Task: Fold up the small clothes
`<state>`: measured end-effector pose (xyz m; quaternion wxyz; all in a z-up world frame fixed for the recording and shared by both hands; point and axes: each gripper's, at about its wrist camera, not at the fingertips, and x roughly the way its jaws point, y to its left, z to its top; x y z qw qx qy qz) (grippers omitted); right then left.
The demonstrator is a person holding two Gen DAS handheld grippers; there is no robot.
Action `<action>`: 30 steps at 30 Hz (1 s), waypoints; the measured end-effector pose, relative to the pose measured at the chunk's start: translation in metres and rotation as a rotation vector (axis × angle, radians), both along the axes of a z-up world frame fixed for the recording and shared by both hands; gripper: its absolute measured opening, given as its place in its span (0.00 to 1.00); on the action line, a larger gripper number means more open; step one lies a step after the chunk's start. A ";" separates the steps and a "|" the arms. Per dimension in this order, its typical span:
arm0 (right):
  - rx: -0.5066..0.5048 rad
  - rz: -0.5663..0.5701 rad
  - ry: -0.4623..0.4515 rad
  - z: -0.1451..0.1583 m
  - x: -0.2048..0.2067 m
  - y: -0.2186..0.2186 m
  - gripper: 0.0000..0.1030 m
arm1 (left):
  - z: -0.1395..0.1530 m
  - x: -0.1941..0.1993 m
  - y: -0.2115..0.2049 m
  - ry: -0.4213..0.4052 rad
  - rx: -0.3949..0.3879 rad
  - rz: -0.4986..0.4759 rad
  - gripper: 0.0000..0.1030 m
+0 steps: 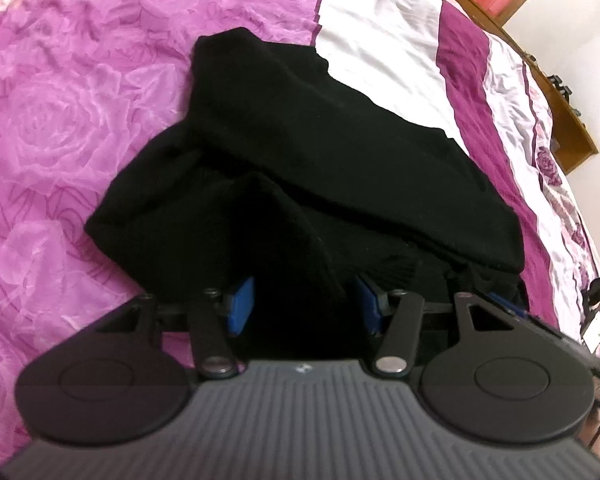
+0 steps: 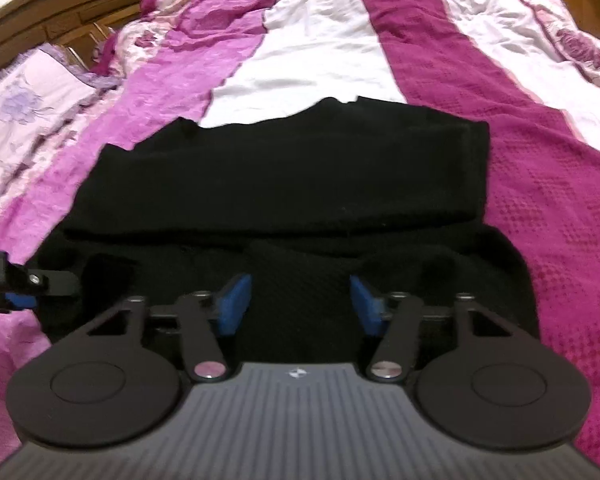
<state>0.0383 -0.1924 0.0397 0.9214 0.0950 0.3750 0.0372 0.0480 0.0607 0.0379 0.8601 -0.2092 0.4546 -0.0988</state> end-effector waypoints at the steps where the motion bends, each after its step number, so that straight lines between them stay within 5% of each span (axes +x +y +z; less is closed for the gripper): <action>1: -0.010 -0.004 -0.003 -0.002 -0.001 0.000 0.42 | 0.000 0.000 0.000 -0.006 0.001 -0.002 0.53; 3: -0.002 -0.005 -0.014 -0.003 -0.005 -0.002 0.27 | 0.001 -0.001 -0.003 -0.019 0.008 -0.009 0.53; 5: 0.015 -0.011 -0.025 -0.003 -0.009 -0.004 0.13 | 0.002 -0.002 -0.004 -0.039 0.011 -0.013 0.36; 6: 0.027 -0.016 -0.031 -0.002 -0.010 -0.006 0.08 | 0.003 -0.002 -0.004 -0.048 0.013 -0.019 0.19; 7: 0.042 -0.022 -0.044 -0.001 -0.013 -0.008 0.05 | 0.004 -0.003 -0.004 -0.054 0.012 -0.021 0.17; 20: 0.227 -0.087 -0.259 0.053 -0.051 -0.041 0.02 | 0.053 -0.020 0.004 -0.225 0.010 -0.042 0.12; 30: 0.110 0.045 -0.095 0.036 -0.067 -0.030 0.04 | 0.026 -0.029 0.016 -0.142 0.040 -0.016 0.12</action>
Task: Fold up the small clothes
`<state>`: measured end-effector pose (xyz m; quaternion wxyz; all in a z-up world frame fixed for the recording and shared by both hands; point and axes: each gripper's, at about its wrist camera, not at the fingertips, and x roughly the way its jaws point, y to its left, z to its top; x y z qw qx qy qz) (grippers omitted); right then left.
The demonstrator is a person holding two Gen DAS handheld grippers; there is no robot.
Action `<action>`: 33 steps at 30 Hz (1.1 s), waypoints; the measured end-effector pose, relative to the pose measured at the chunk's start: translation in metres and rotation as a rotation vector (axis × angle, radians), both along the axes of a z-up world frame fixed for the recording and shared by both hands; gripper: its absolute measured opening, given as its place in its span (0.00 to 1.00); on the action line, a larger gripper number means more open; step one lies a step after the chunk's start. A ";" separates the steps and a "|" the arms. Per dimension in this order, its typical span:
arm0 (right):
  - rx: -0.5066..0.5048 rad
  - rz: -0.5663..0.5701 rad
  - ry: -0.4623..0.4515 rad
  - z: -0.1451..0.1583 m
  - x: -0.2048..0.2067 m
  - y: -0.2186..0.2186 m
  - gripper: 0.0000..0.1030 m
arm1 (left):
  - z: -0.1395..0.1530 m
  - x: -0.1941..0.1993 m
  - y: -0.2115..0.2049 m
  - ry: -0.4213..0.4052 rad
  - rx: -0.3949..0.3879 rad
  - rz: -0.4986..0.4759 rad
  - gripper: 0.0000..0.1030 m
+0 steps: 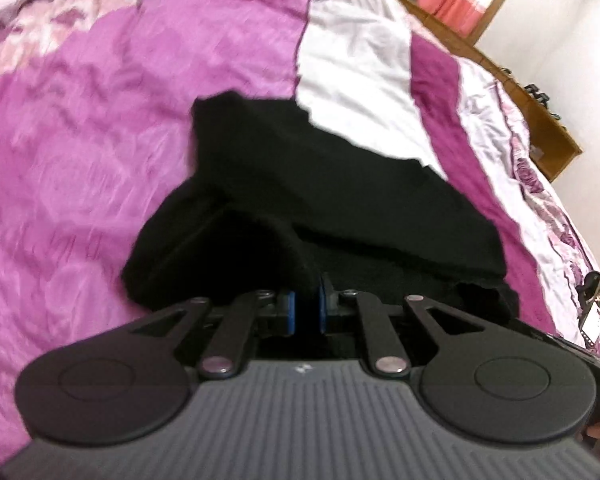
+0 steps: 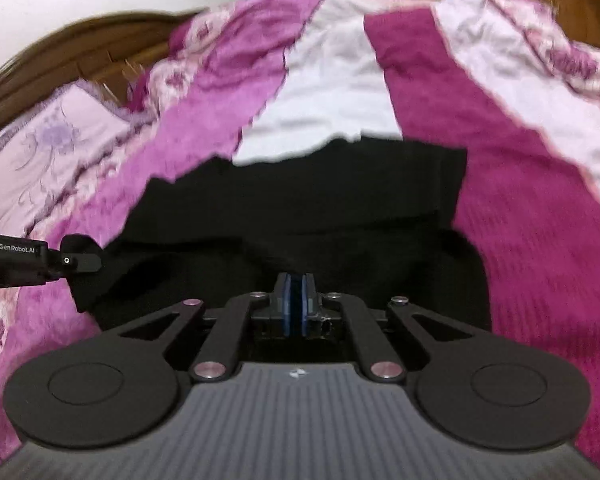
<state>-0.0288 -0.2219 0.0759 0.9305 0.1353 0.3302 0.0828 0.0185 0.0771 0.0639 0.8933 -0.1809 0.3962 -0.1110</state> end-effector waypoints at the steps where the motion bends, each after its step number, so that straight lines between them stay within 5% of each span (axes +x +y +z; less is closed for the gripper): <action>1: 0.004 0.001 0.015 -0.001 0.001 -0.001 0.04 | -0.003 -0.001 0.002 0.011 0.003 0.006 0.12; 3: -0.023 -0.003 0.014 0.001 0.003 -0.002 0.11 | -0.008 -0.001 0.005 0.023 0.006 0.014 0.12; 5: -0.083 0.016 -0.009 0.008 0.009 0.000 0.29 | -0.010 -0.001 0.008 0.031 0.006 0.020 0.12; 7: -0.127 0.048 -0.030 0.014 0.019 -0.001 0.66 | -0.012 -0.001 0.010 0.035 0.006 0.025 0.12; 9: -0.155 0.086 -0.041 0.017 0.031 -0.003 0.69 | -0.013 -0.001 0.012 0.036 0.007 0.026 0.12; 21: -0.207 0.314 0.148 -0.016 0.106 -0.004 0.67 | -0.016 0.001 0.011 0.047 0.021 0.012 0.12; 23: -0.219 0.350 0.150 -0.021 0.106 0.002 0.53 | -0.015 0.003 0.010 0.047 0.022 0.008 0.12; 25: -0.225 0.386 0.154 -0.024 0.102 0.009 0.27 | -0.013 0.003 0.010 0.041 0.017 0.003 0.12; 27: -0.230 0.422 0.132 -0.023 0.096 0.014 0.15 | -0.010 0.001 0.010 0.032 0.012 -0.001 0.12; 33: -0.136 0.305 -0.046 0.006 0.066 -0.008 0.09 | 0.011 -0.003 0.017 -0.022 -0.063 0.023 0.12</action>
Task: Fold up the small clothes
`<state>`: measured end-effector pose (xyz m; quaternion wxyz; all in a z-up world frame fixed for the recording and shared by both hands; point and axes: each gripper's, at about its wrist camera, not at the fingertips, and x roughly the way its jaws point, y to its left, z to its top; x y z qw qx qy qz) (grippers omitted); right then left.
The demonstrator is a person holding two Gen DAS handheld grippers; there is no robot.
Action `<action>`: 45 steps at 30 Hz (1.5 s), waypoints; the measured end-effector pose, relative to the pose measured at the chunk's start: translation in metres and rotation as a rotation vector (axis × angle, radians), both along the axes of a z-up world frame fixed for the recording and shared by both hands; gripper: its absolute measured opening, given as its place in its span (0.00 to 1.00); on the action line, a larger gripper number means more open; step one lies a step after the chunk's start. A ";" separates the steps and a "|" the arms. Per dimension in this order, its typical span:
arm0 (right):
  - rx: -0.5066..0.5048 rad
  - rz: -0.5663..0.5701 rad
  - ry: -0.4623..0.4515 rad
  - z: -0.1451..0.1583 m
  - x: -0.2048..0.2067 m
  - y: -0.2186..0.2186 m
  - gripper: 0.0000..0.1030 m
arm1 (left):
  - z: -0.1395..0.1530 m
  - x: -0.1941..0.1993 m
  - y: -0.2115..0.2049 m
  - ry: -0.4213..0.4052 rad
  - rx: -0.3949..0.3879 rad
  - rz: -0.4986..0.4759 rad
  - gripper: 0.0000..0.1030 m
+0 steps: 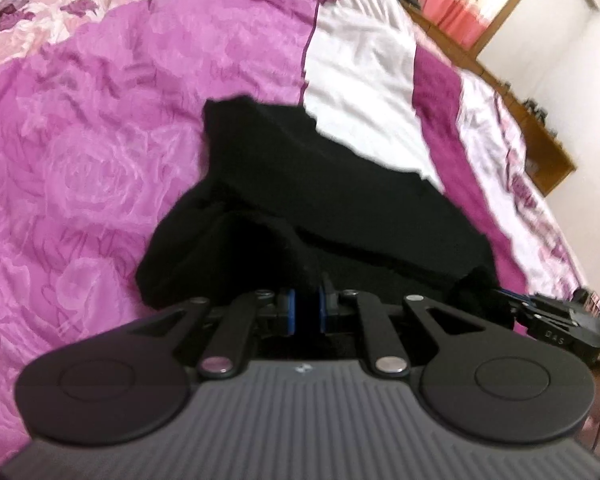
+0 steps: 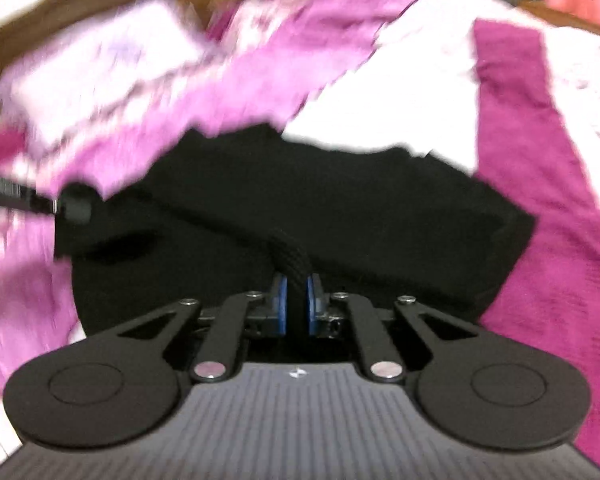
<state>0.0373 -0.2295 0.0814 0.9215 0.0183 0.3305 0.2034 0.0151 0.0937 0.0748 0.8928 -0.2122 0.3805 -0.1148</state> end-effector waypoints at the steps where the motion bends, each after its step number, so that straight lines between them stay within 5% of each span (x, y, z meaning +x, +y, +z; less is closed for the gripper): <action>1: 0.030 -0.028 -0.025 0.005 -0.004 -0.006 0.09 | 0.006 0.000 0.001 -0.021 0.004 0.011 0.12; 7: 0.155 -0.186 -0.175 0.032 -0.013 -0.031 0.09 | 0.041 0.014 0.003 -0.155 0.048 0.059 0.10; 11: 0.155 -0.184 -0.203 0.040 -0.010 -0.031 0.09 | 0.047 0.028 0.005 -0.139 0.081 0.034 0.10; 17: 0.136 -0.186 -0.178 0.029 -0.012 -0.022 0.09 | 0.033 0.049 -0.007 -0.083 0.309 -0.105 0.11; 21: 0.148 -0.212 -0.162 0.021 -0.018 -0.023 0.09 | 0.019 0.060 -0.013 -0.063 0.381 -0.190 0.12; 23: 0.152 -0.225 -0.156 0.019 -0.022 -0.024 0.09 | 0.016 0.065 -0.019 -0.061 0.408 -0.245 0.22; 25: 0.153 -0.237 -0.148 0.017 -0.024 -0.025 0.09 | 0.013 0.068 -0.026 -0.067 0.445 -0.279 0.62; 26: 0.154 -0.241 -0.143 0.015 -0.025 -0.026 0.09 | 0.013 0.068 -0.029 -0.078 0.460 -0.285 0.66; 40: 0.207 -0.301 -0.091 -0.001 -0.040 -0.035 0.09 | -0.002 0.080 -0.068 -0.090 0.543 -0.604 0.66; 45: 0.207 -0.300 -0.091 -0.001 -0.040 -0.035 0.09 | -0.012 0.085 -0.078 -0.113 0.617 -0.621 0.66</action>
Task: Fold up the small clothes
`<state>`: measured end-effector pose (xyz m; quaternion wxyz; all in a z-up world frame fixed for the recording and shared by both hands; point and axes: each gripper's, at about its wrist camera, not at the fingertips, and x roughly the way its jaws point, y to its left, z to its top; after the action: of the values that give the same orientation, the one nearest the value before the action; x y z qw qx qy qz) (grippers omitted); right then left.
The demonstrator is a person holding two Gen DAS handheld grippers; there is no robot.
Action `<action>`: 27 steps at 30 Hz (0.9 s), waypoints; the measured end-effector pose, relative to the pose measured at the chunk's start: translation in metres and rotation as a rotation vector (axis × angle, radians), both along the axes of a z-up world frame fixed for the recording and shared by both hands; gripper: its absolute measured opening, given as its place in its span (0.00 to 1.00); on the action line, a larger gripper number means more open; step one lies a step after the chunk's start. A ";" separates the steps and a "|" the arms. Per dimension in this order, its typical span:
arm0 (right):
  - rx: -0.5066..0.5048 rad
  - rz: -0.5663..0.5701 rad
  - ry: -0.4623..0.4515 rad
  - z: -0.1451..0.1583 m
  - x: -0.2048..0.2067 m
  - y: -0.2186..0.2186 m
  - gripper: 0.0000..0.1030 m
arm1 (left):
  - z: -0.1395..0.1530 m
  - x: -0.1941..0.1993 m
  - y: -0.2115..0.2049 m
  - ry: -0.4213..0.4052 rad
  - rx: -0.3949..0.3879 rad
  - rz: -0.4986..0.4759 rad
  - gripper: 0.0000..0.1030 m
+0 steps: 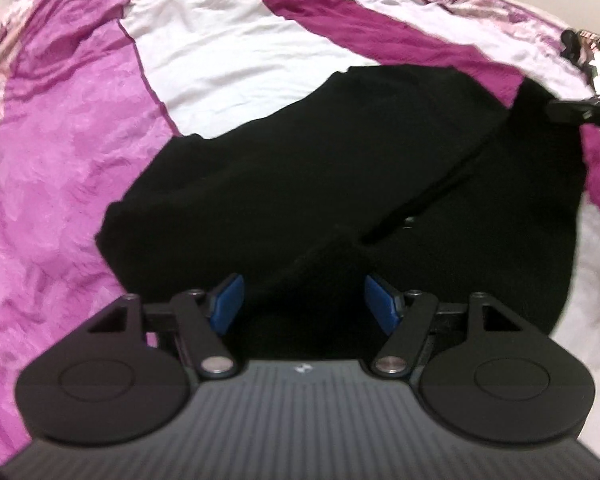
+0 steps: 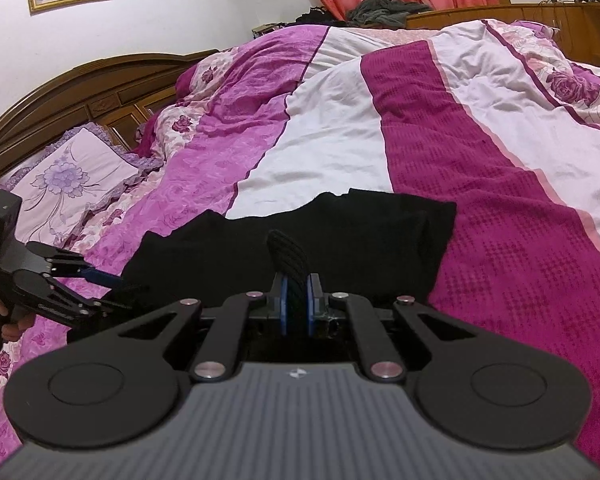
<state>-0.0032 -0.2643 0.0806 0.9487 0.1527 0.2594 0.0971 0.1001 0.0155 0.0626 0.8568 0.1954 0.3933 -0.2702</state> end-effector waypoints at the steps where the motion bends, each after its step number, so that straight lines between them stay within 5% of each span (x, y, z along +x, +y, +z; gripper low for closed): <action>1: 0.000 0.000 0.001 0.000 0.000 0.000 0.09 | -0.003 0.002 -0.001 -0.008 0.015 0.002 0.66; 6: -0.002 0.004 0.005 -0.001 -0.003 0.002 0.09 | -0.011 0.007 -0.006 0.004 0.034 -0.039 0.65; 8: -0.006 0.005 0.006 -0.002 -0.005 0.002 0.09 | -0.014 0.006 -0.007 0.019 0.026 -0.057 0.46; 9: -0.007 0.003 0.007 -0.002 -0.005 0.002 0.09 | -0.015 0.006 -0.007 0.039 0.012 -0.062 0.23; 10: -0.005 0.001 0.008 -0.003 -0.006 0.003 0.09 | -0.015 0.006 -0.005 0.064 -0.017 -0.056 0.17; 18: 0.006 -0.044 -0.052 0.004 -0.019 -0.001 0.09 | 0.030 -0.025 0.030 -0.065 -0.227 0.110 0.14; 24: 0.002 -0.081 -0.156 0.032 -0.013 -0.005 0.09 | 0.065 -0.022 0.031 -0.244 -0.221 0.197 0.14; 27: -0.024 -0.105 -0.200 0.045 0.002 -0.003 0.09 | 0.071 -0.002 0.026 -0.269 -0.237 0.247 0.14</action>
<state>-0.0007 -0.2676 0.1253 0.9754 0.1440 0.1561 0.0589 0.0984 0.0411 0.1333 0.9452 0.0777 0.2618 -0.1788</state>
